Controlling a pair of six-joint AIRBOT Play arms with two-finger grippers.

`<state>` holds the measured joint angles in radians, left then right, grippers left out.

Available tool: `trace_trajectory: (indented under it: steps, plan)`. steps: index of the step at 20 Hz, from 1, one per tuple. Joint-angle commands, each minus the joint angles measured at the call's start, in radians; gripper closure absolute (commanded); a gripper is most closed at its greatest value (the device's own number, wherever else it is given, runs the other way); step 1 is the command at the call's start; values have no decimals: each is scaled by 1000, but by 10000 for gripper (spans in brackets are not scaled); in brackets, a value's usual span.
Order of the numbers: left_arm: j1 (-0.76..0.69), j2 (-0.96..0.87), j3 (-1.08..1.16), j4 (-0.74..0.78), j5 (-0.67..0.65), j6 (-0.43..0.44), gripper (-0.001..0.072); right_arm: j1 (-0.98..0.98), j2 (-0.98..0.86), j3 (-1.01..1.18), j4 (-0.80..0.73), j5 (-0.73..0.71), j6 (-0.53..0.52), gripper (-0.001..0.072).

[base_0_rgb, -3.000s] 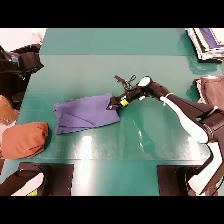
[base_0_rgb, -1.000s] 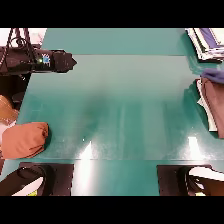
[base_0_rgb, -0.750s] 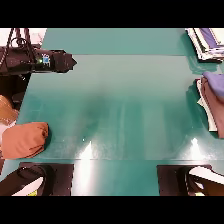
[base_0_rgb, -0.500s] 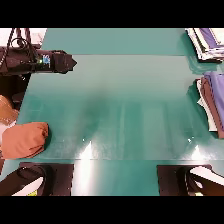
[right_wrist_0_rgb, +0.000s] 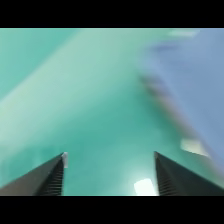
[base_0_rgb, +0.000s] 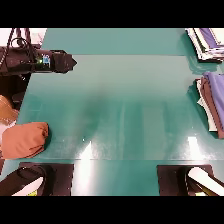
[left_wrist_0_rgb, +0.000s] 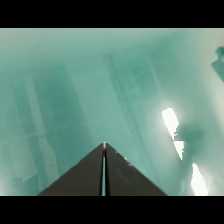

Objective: Fold the shirts.

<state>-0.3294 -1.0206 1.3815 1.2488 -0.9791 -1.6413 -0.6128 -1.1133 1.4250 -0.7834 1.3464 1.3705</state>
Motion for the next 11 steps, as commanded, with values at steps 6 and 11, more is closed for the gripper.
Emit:
trace_trajectory:
  steps: [6,11]
  plan:
    - [0,0,0,0,11,-1,684,541,5,17,47,-101,-52,695]
    - [0,0,0,0,11,-1,684,589,5,17,48,-106,-52,694]
